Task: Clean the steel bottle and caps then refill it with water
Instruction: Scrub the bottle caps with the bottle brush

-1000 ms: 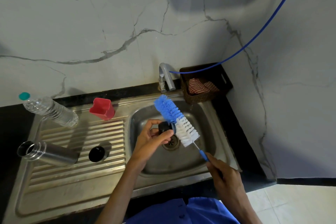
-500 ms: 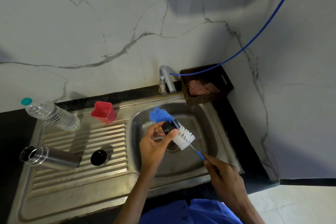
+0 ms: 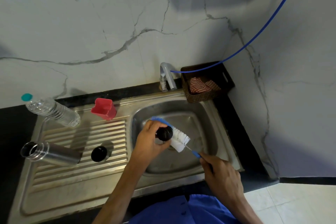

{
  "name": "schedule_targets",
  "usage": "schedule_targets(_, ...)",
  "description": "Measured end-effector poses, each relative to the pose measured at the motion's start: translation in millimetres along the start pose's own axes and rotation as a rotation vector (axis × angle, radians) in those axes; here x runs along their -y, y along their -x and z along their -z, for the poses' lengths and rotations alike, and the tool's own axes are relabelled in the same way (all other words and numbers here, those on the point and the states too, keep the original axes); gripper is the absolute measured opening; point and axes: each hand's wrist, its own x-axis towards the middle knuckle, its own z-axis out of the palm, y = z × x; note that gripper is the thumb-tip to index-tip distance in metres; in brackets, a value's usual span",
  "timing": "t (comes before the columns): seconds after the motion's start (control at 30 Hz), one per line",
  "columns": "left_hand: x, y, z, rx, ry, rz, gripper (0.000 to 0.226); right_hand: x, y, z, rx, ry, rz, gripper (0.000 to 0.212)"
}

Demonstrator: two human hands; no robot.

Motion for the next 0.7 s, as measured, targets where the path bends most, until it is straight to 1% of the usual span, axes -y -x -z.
schedule_targets(0.03, -1.9, -0.6, -1.4, -0.053, 0.021, 0.089, 0.051, -1.2, 0.1, -0.5, -0.020, 0.009, 0.004, 0.029)
schedule_targets(0.1, -10.2, -0.4, -1.4, -0.147, 0.134, 0.321, 0.043, -2.0, 0.9, -1.1, -0.049, 0.013, 0.016, 0.029)
schedule_targets(0.13, -15.7, 0.1, -2.0, -0.156, 0.249, 0.433, 0.037, -1.2, 1.4, -1.7, -0.062, 0.008, 0.023, 0.028)
schedule_targets(0.2, -28.0, 1.6, -5.2, -0.106, 0.651, 0.604, 0.029, 0.9, 0.1, -3.3, -0.107, -0.016, 0.042, 0.029)
schedule_targets(0.27, -41.6, 4.4, -6.6, -0.041, 1.054, 0.769, 0.033, 1.0, -3.8, -4.1, -0.176, -0.042, 0.068, 0.030)
schedule_targets(0.3, -44.2, 4.6, -7.1, -0.030, 1.200, 0.865, 0.036, 0.3, -5.9, -3.8, -0.203, -0.052, 0.082, 0.031)
schedule_targets(0.33, -44.5, 3.1, -6.3, -0.035, 1.306, 0.952, 0.041, -0.9, -7.3, -3.8, -0.221, -0.063, 0.096, 0.031)
schedule_targets(0.4, -35.1, -3.7, -3.9, -0.087, 1.391, 1.068, 0.051, -3.0, -7.0, -4.8, -0.231, -0.088, 0.124, 0.031)
schedule_targets(0.47, -24.1, -10.7, -0.7, -0.155, 1.353, 1.108, 0.052, -6.4, -5.1, -6.0, -0.246, -0.111, 0.150, 0.033)
schedule_targets(0.53, -21.3, -13.4, 4.0, -0.167, 1.263, 1.077, 0.048, -10.4, -3.4, -4.1, -0.275, -0.111, 0.177, 0.038)
schedule_targets(0.6, -26.1, -10.5, 8.4, -0.113, 1.176, 0.977, 0.045, -12.0, -3.0, -2.7, -0.286, -0.077, 0.217, 0.042)
schedule_targets(0.7, -45.2, 0.3, 10.3, 0.003, 1.152, 0.783, 0.037, -7.7, -7.9, -3.9, -0.304, -0.114, 0.144, 0.043)
